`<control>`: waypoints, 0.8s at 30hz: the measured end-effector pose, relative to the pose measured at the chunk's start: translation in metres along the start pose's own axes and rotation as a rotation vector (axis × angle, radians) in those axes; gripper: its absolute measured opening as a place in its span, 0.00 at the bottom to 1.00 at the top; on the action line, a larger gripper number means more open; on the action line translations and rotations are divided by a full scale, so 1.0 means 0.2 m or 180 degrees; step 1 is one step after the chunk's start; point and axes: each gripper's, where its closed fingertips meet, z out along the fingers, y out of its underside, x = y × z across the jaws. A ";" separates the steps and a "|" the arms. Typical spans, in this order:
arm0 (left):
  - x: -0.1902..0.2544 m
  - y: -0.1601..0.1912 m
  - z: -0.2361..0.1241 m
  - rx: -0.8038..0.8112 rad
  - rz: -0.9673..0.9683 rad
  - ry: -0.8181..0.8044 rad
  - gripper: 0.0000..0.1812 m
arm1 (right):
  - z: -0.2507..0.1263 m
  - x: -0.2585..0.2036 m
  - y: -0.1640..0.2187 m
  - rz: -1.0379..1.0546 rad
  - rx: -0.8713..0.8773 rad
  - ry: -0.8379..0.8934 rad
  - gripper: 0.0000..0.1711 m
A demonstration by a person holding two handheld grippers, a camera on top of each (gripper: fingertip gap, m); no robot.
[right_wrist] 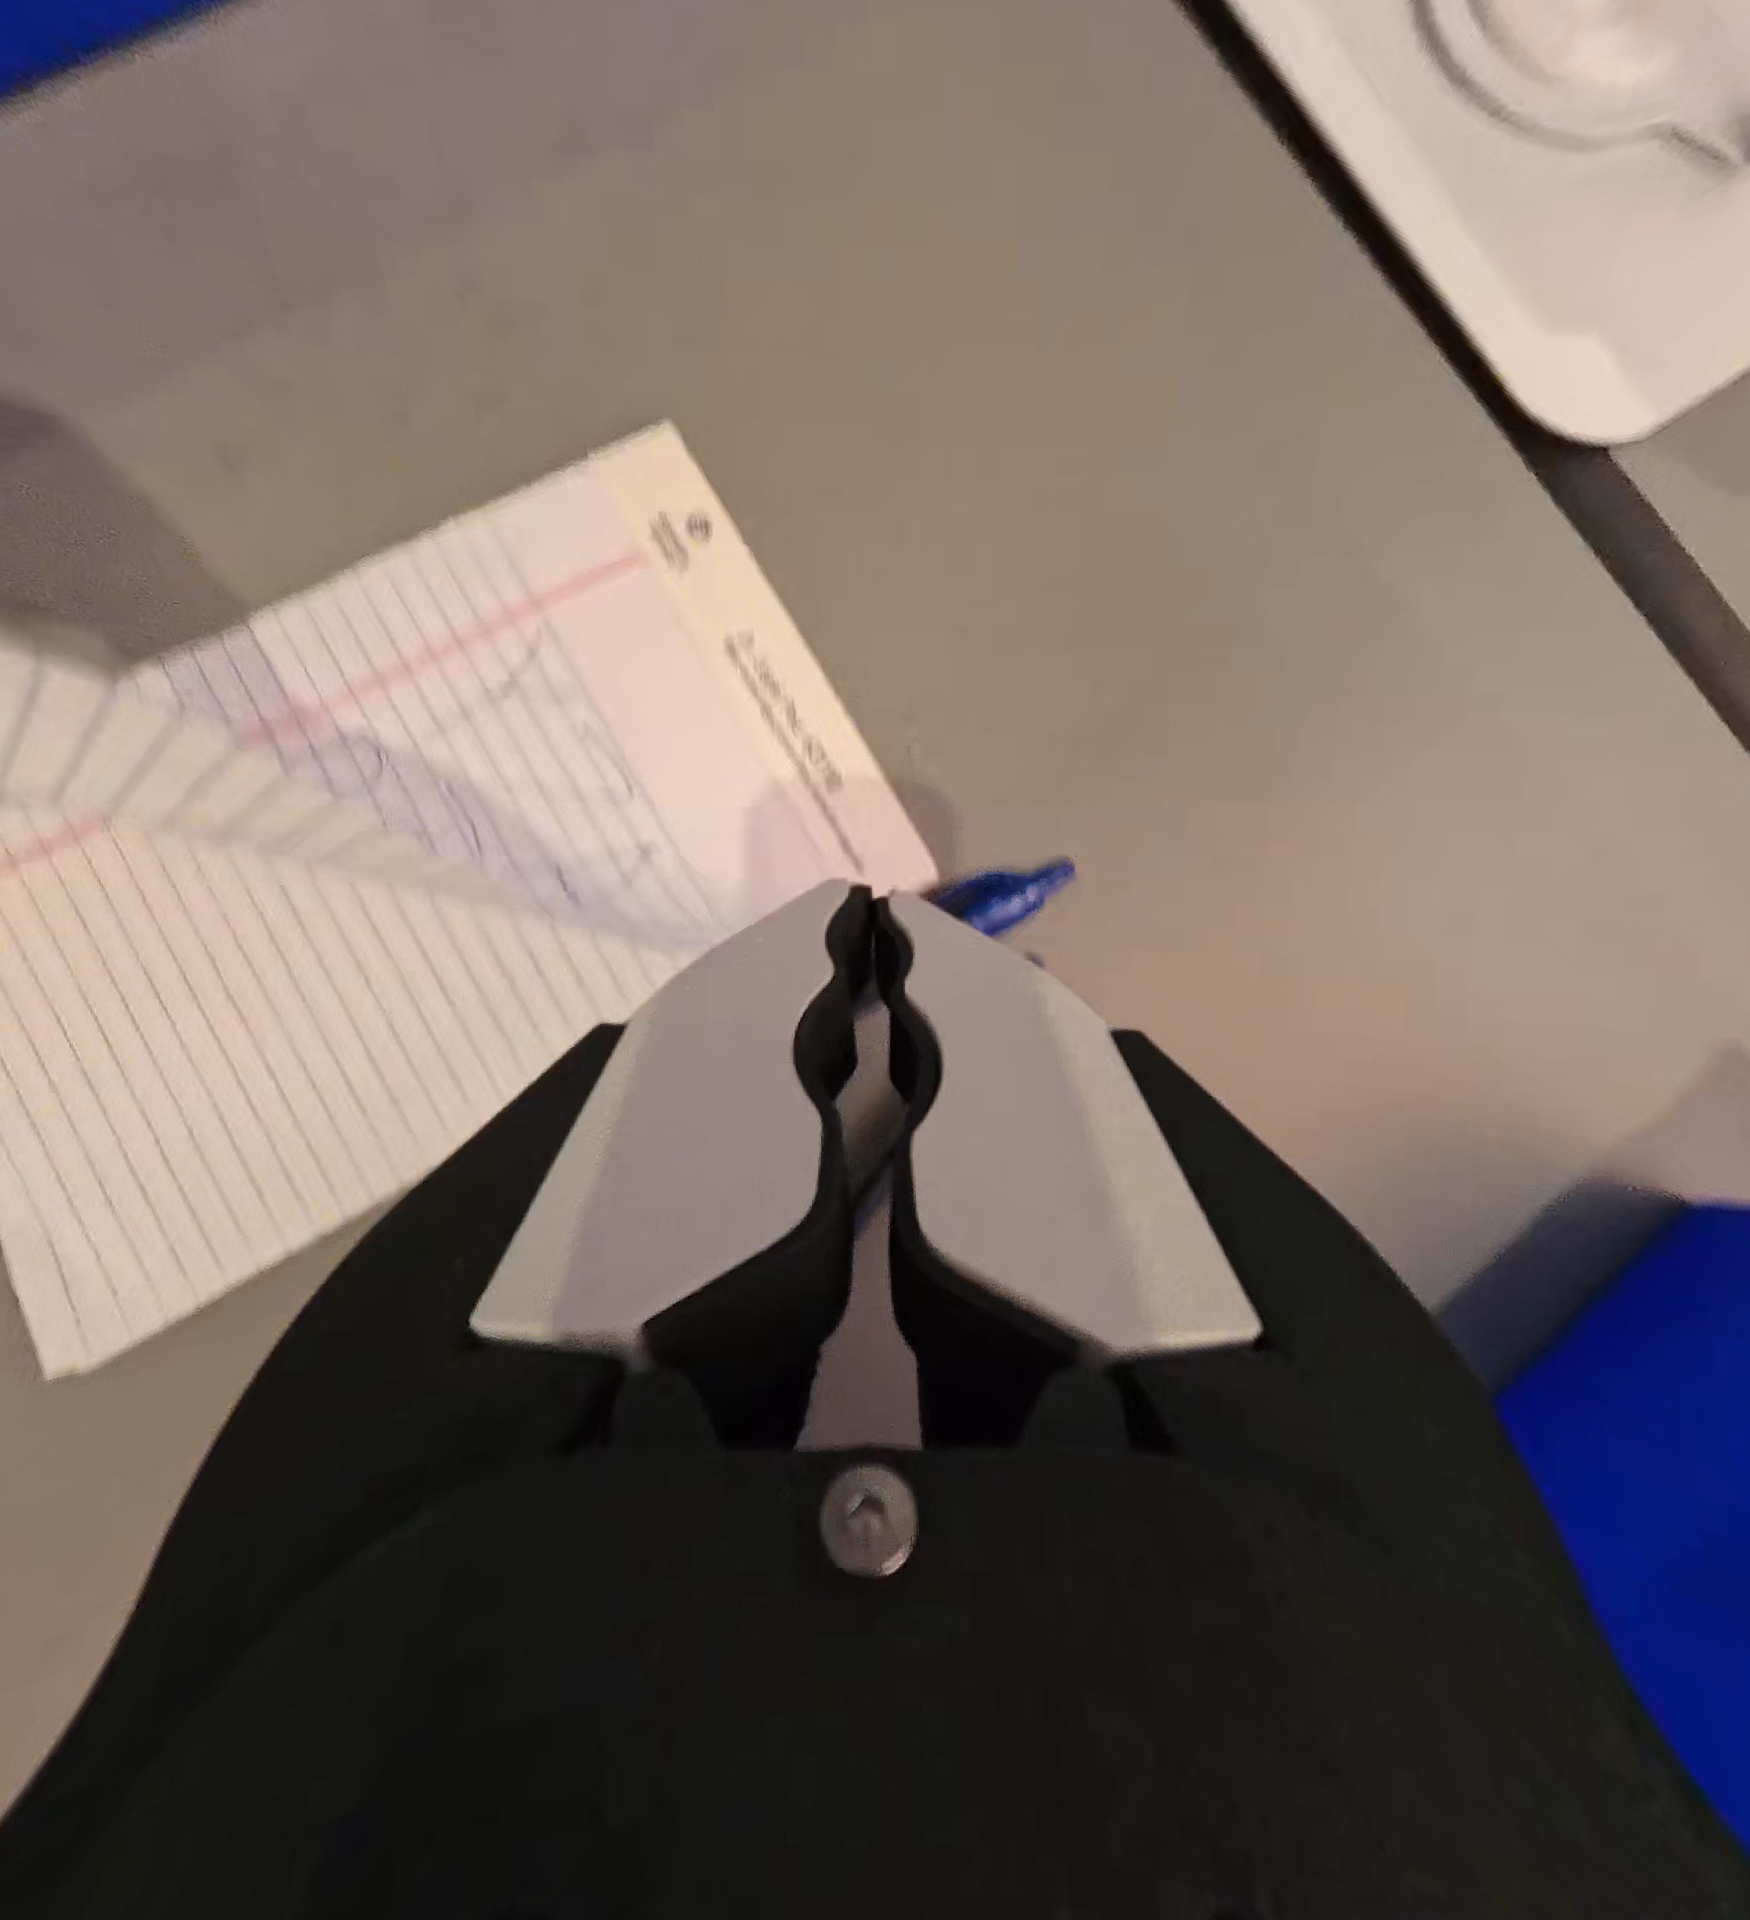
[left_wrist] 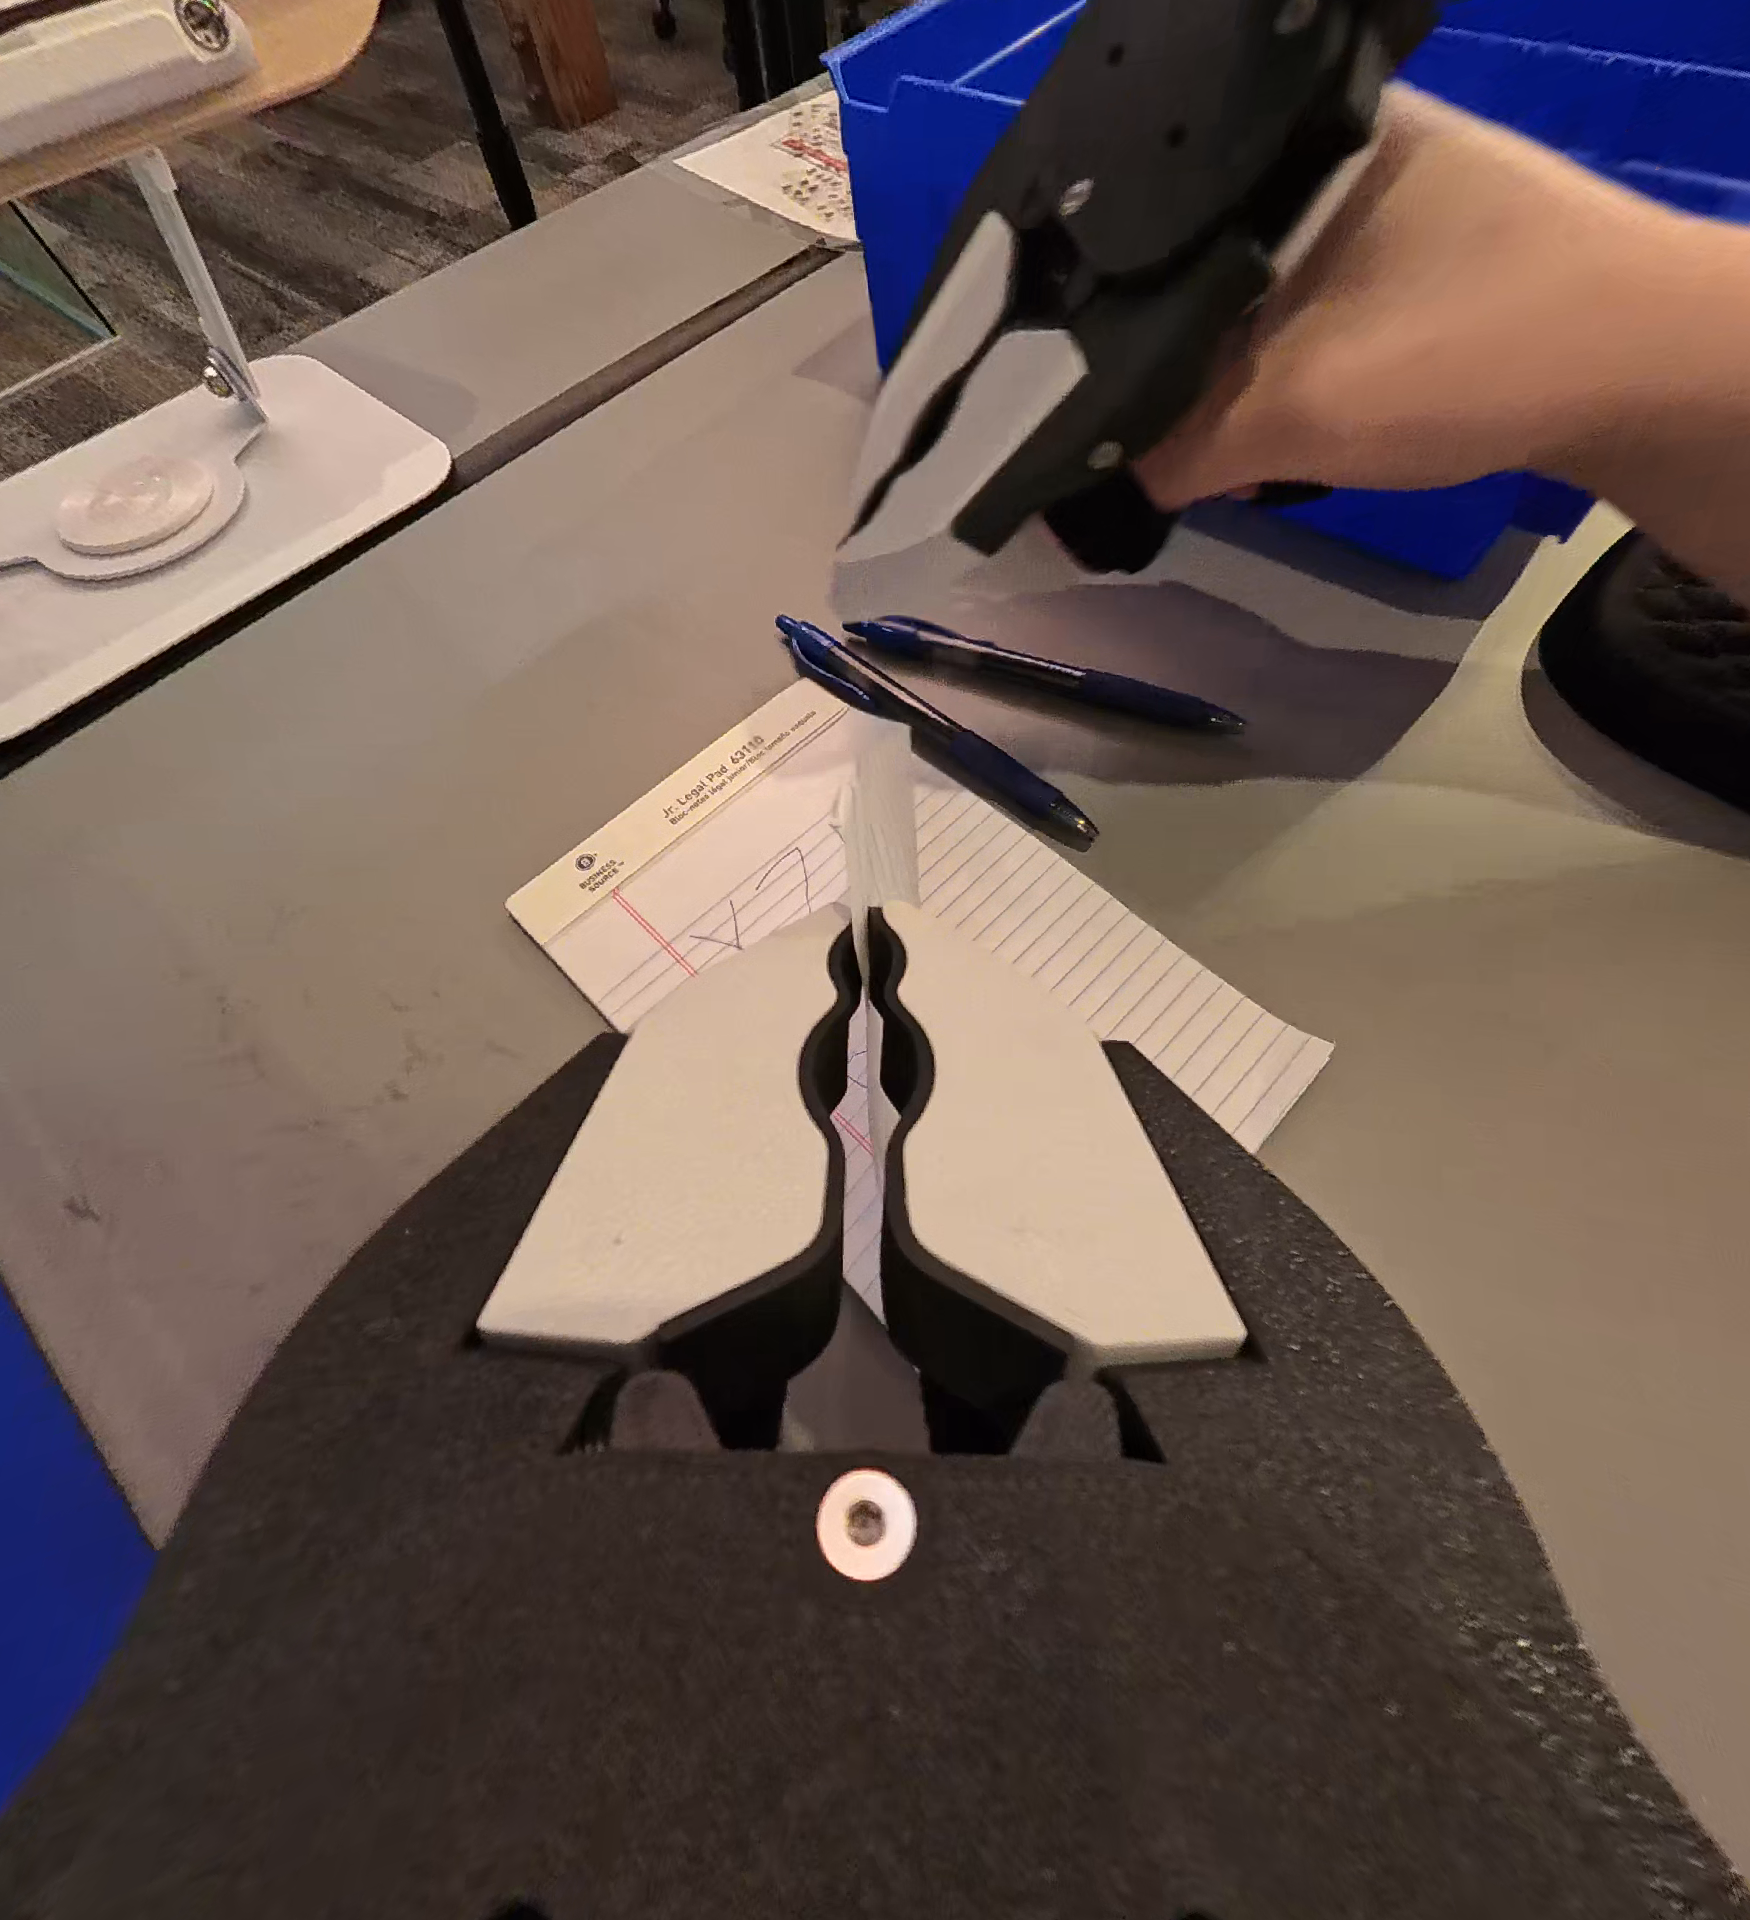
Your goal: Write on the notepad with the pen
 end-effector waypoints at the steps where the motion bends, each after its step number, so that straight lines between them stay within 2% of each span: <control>1: 0.00 0.00 0.00 -0.0004 0.0008 -0.0002 0.00 | 0.04 -0.01 -0.03 0.0037 0.0061 -0.0125 0.00; 7: 0.00 -0.01 0.02 -0.0048 0.0045 -0.0017 0.00 | 0.23 -0.01 0.01 0.0130 -0.0124 -0.0521 0.00; 13: 0.00 0.00 0.02 -0.0055 0.0082 -0.0038 0.00 | 0.23 -0.01 0.00 -0.0068 -0.0107 -0.0587 0.00; 16: -0.01 -0.01 0.02 -0.0056 0.0086 -0.0040 0.00 | 0.23 0.01 0.00 -0.0369 -0.0141 -0.0383 0.00; 24: -0.03 -0.03 0.03 -0.0040 0.0097 -0.0087 0.00 | 0.21 -0.02 0.03 -0.0215 -0.0374 -0.0686 0.00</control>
